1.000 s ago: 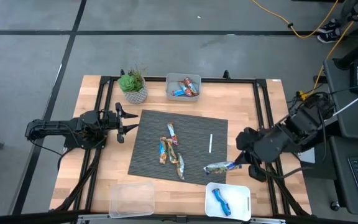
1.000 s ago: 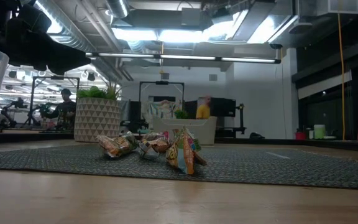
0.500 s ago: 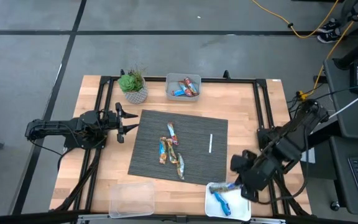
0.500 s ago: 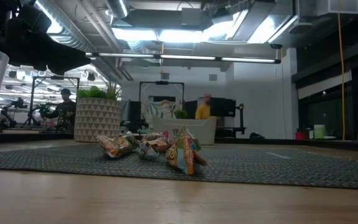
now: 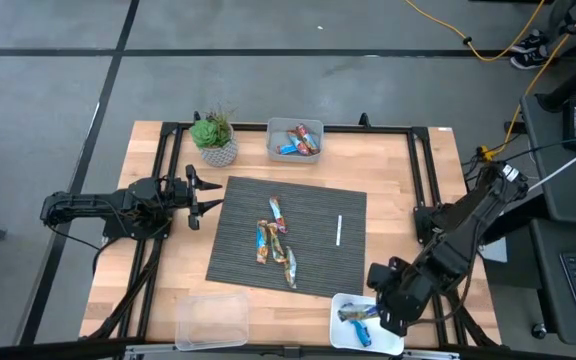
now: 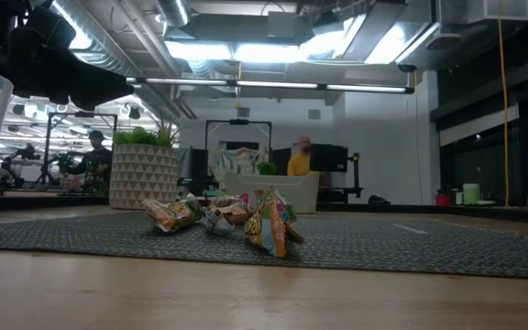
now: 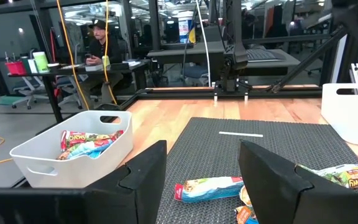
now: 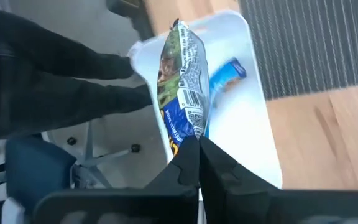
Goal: Pick and place Granola Bars by type
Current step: Put the blue granola bar into the white bin, then put the red granola bar into the gray bin
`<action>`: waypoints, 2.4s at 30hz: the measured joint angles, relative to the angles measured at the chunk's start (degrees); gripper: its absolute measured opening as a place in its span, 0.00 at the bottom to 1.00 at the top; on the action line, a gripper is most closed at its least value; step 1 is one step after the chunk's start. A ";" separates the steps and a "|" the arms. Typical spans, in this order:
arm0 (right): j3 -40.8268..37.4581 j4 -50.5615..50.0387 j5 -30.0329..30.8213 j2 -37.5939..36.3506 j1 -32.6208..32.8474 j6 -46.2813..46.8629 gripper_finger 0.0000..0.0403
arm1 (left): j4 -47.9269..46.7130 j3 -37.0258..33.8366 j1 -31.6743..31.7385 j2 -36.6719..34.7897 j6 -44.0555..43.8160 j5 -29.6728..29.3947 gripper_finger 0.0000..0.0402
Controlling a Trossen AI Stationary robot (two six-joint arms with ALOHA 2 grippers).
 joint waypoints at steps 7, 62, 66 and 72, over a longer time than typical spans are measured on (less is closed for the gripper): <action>-8.36 10.41 -2.53 0.02 0.55 1.03 0.01 | -0.01 0.01 0.00 0.00 0.00 0.00 0.47; -10.09 15.09 -9.47 0.02 -11.30 -12.32 0.32 | -0.01 0.01 0.00 0.01 0.00 0.00 0.48; -7.27 12.09 -9.49 0.02 -14.53 -19.36 0.32 | 0.02 0.00 0.00 0.02 0.00 0.00 0.48; -4.05 8.66 -9.46 0.00 -19.68 -30.79 0.32 | 0.02 0.02 0.00 0.02 0.00 0.00 0.47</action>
